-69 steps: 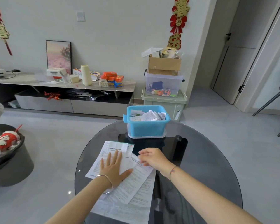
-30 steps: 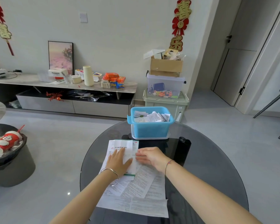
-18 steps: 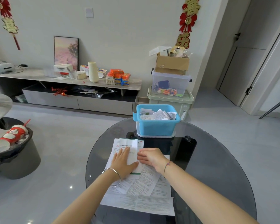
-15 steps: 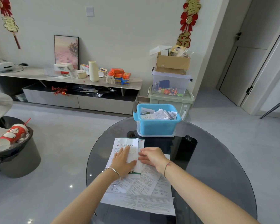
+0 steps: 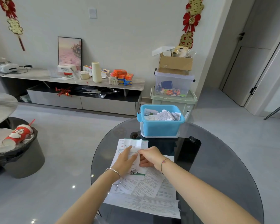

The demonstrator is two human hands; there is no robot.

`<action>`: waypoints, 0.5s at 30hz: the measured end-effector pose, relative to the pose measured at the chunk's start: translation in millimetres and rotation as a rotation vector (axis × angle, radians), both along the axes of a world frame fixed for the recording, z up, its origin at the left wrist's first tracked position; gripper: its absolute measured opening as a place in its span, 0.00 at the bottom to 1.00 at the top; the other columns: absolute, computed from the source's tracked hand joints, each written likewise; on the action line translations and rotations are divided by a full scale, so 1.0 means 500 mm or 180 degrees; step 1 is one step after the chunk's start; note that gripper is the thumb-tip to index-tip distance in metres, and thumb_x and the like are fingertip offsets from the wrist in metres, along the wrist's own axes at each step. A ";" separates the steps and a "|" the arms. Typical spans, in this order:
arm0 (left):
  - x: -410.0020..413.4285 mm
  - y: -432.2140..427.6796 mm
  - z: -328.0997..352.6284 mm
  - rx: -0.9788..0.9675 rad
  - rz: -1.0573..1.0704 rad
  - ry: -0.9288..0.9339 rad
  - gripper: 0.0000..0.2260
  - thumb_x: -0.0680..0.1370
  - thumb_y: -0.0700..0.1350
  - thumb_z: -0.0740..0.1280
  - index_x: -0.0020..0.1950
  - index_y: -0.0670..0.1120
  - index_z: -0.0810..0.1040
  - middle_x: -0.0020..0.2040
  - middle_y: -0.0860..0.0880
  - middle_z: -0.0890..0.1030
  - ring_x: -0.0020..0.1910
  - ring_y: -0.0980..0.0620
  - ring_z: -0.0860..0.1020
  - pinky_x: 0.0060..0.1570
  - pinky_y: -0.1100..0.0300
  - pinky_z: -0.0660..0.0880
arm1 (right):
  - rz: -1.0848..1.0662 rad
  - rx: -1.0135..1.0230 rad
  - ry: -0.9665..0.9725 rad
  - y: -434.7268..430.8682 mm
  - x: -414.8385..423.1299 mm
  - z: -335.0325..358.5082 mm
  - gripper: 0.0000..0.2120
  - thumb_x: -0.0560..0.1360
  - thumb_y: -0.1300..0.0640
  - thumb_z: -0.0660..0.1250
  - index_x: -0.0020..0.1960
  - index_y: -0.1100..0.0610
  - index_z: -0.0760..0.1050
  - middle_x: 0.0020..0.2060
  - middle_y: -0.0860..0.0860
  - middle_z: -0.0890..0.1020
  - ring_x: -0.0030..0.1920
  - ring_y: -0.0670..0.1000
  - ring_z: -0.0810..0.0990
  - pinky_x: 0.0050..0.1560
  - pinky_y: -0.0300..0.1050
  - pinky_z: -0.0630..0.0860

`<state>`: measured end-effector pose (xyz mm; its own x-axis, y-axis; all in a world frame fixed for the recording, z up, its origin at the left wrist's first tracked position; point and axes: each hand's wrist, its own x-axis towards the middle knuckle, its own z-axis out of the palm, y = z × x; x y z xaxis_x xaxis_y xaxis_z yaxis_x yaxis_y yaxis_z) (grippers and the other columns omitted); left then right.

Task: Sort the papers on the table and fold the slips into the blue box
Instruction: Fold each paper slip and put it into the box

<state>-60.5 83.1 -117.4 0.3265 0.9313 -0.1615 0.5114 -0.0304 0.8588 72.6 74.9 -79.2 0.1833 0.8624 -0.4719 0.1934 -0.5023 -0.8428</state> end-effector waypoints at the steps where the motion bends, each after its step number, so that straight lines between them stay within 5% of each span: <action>1: -0.002 -0.001 0.006 -0.0039 0.0134 -0.0249 0.23 0.83 0.50 0.57 0.77 0.50 0.57 0.75 0.49 0.63 0.71 0.51 0.64 0.69 0.59 0.60 | 0.0056 0.0067 -0.0069 0.004 -0.003 -0.001 0.07 0.76 0.61 0.66 0.50 0.63 0.79 0.37 0.56 0.83 0.33 0.50 0.82 0.33 0.40 0.81; 6: -0.030 0.012 0.050 0.0418 0.0930 -0.0720 0.22 0.81 0.47 0.61 0.74 0.48 0.62 0.66 0.51 0.71 0.51 0.55 0.74 0.37 0.70 0.69 | 0.0241 0.0426 -0.0069 0.009 0.017 0.027 0.04 0.75 0.63 0.68 0.49 0.62 0.80 0.47 0.56 0.84 0.42 0.51 0.84 0.41 0.41 0.81; 10: -0.021 0.034 0.097 0.0258 0.0686 -0.0554 0.20 0.79 0.51 0.65 0.67 0.44 0.71 0.61 0.50 0.76 0.48 0.56 0.75 0.40 0.67 0.71 | 0.0143 0.0630 0.0427 -0.028 0.089 0.082 0.06 0.77 0.61 0.67 0.51 0.61 0.80 0.44 0.53 0.85 0.42 0.48 0.84 0.38 0.38 0.80; 13: 0.026 0.028 0.129 -0.0157 0.0218 -0.0722 0.15 0.79 0.50 0.65 0.52 0.39 0.82 0.38 0.46 0.80 0.31 0.55 0.68 0.33 0.66 0.66 | 0.0043 0.0731 0.0645 -0.069 0.163 0.100 0.09 0.77 0.60 0.67 0.55 0.60 0.79 0.48 0.54 0.85 0.45 0.50 0.84 0.43 0.40 0.80; 15: 0.064 0.018 0.145 -0.0505 0.0046 -0.0943 0.11 0.78 0.49 0.67 0.49 0.41 0.83 0.32 0.50 0.76 0.27 0.56 0.64 0.29 0.66 0.64 | 0.0006 0.0744 0.0551 -0.094 0.212 0.098 0.10 0.77 0.59 0.66 0.58 0.59 0.79 0.50 0.54 0.85 0.49 0.52 0.84 0.49 0.43 0.80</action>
